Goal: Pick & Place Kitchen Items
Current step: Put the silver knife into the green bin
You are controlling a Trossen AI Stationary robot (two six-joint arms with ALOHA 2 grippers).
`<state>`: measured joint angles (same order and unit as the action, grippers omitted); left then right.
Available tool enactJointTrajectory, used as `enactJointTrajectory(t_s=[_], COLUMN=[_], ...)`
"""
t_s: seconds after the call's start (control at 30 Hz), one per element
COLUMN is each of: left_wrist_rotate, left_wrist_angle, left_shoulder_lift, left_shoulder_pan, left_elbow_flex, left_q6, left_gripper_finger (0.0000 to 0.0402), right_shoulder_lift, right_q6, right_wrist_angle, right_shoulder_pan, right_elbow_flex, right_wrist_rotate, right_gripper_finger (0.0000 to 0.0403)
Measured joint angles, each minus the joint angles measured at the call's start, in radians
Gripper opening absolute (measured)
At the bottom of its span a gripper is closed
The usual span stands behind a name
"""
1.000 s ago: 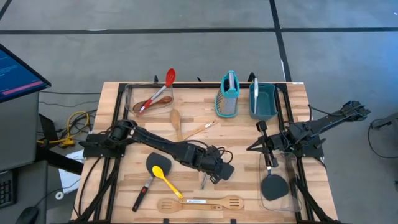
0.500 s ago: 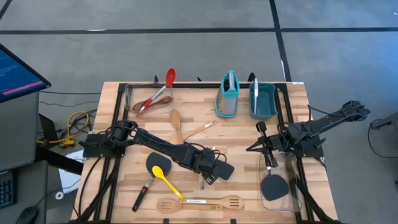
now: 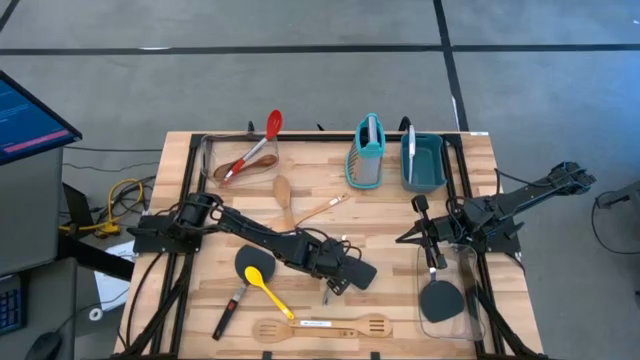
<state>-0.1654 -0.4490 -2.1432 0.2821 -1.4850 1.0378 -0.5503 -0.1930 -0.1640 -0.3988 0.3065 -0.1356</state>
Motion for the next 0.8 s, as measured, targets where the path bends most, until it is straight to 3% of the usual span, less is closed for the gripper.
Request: enactJointTrajectory(t_s=[0.4, 0.8], left_wrist_rotate=[-0.014, -0.009], left_wrist_angle=[0.051, 0.155], left_shoulder_lift=[0.010, 0.021], left_shoulder_pan=[-0.003, -0.006], left_elbow_flex=[0.088, 0.094], left_q6=[0.092, -0.041], left_gripper_finger=[0.0174, 0.0134], right_shoulder_lift=[0.000, 0.000], right_q6=[0.001, 0.075], right_wrist_angle=[-0.001, 0.004], right_shoulder_pan=[0.000, 0.000], right_elbow_flex=[0.000, 0.001], right_wrist_rotate=[0.000, 0.001], right_gripper_finger=[0.0000, 0.0000])
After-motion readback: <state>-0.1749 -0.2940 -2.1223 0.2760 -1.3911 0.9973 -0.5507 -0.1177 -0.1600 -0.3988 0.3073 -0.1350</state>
